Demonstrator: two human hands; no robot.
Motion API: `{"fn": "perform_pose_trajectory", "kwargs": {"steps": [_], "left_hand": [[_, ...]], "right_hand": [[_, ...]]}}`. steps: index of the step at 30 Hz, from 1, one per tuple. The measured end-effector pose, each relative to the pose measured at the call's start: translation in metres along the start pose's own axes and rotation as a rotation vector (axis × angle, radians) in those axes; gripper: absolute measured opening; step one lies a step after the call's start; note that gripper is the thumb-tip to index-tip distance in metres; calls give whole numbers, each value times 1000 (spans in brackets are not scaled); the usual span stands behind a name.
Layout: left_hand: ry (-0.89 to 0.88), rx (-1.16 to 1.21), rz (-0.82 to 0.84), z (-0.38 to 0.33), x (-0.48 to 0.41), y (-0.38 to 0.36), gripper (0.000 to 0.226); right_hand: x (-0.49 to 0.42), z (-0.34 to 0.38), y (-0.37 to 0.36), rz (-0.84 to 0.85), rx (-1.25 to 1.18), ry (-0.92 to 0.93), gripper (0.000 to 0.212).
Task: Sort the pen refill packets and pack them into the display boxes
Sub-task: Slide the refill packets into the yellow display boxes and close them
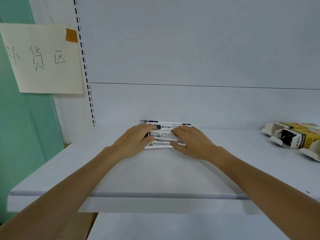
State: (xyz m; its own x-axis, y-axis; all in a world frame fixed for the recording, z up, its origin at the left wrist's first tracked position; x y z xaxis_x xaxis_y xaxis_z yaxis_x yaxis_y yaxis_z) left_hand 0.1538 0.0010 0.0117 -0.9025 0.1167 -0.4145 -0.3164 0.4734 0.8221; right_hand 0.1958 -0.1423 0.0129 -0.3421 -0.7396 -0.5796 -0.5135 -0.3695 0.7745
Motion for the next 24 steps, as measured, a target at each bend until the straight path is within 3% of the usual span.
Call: {"fn": "perform_pose_trajectory", "kwargs": {"steps": [5, 8, 10, 13, 17, 21, 24], "left_hand": [[27, -105, 15, 6, 6, 3, 41], [31, -197, 9, 11, 11, 7, 67], [61, -120, 44, 16, 14, 6, 55], [27, -218, 45, 19, 14, 3, 35], [81, -224, 34, 24, 13, 4, 31], [143, -50, 18, 30, 17, 11, 55], [232, 120, -134, 35, 19, 20, 82]], "right_hand": [[-3, 1, -4, 80, 50, -9, 37], [-2, 1, -12, 173, 102, -58, 37], [0, 0, -14, 192, 70, -90, 35], [1, 3, -17, 252, -25, -90, 33], [-3, 2, -25, 346, -107, -117, 22], [-6, -3, -22, 313, -67, -77, 21], [-7, -13, -22, 269, -212, -180, 15]]}}
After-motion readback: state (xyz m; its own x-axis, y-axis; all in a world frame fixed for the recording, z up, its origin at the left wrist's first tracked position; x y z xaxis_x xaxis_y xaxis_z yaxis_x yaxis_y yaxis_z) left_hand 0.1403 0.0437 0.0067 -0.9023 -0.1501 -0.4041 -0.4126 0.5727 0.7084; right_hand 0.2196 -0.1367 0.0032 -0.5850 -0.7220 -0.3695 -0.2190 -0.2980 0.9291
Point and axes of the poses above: each hand's wrist, its own x-axis away from the middle knuckle, its own y-axis out of the back of the hand, z = x × y, the point moved 7 cm from there along -x, towards the middle knuckle, and after that the axes turned 6 degrees about x, right-handed, at the moved point
